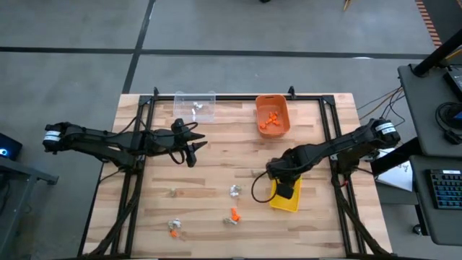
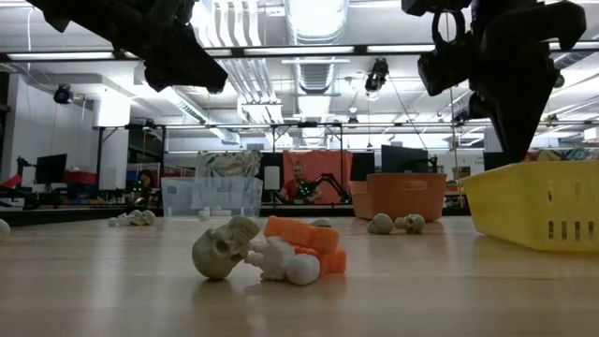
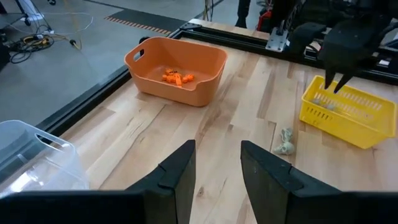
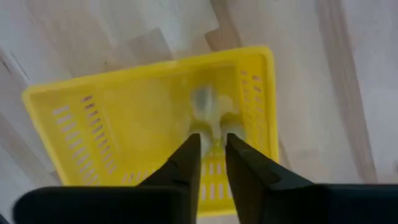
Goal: Sort Halloween decoration
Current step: Put the gray skull toy into the yellow bin
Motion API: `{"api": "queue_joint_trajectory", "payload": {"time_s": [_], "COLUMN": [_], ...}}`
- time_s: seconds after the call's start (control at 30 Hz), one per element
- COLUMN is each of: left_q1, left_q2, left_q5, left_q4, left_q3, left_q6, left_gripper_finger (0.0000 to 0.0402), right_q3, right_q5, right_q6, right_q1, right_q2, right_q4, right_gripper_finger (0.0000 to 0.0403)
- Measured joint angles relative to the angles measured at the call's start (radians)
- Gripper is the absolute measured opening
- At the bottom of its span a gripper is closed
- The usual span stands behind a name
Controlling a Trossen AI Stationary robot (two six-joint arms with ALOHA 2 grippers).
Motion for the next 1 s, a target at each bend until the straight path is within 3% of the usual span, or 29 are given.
{"api": "queue_joint_trajectory", "payload": {"time_s": [0.23,0.37,0.5,0.8,1.0], "left_q1": [-0.001,-0.012,-0.030,-0.036,-0.101], "left_q2": [0.000,0.000,0.000,0.000,0.055], "left_q5": [0.042,0.072,0.094,0.195,0.202], "left_q4": [-0.002,-0.029,-0.052,-0.143,-0.214], "left_q3": [0.000,0.000,0.000,0.000,0.000], "left_q6": [-0.067,-0.134,-0.201,-0.438,-0.610], "left_gripper_finger": [0.0110,0.0110,0.0110,0.0110,0.0109], "right_q3": [0.039,0.077,0.096,0.084,0.083], "right_q5": [0.011,0.123,0.183,0.181,0.181], "right_q6": [-0.106,-0.194,-0.321,-0.632,-0.740], "right_q1": [-0.008,-0.012,-0.031,-0.111,-0.168], "right_q2": [-0.002,-0.002,-0.002,-0.002,-0.002], "right_q4": [0.008,0.063,0.166,0.481,0.634], "right_gripper_finger": [0.0128,0.0146,0.0150,0.0136,0.0137]}}
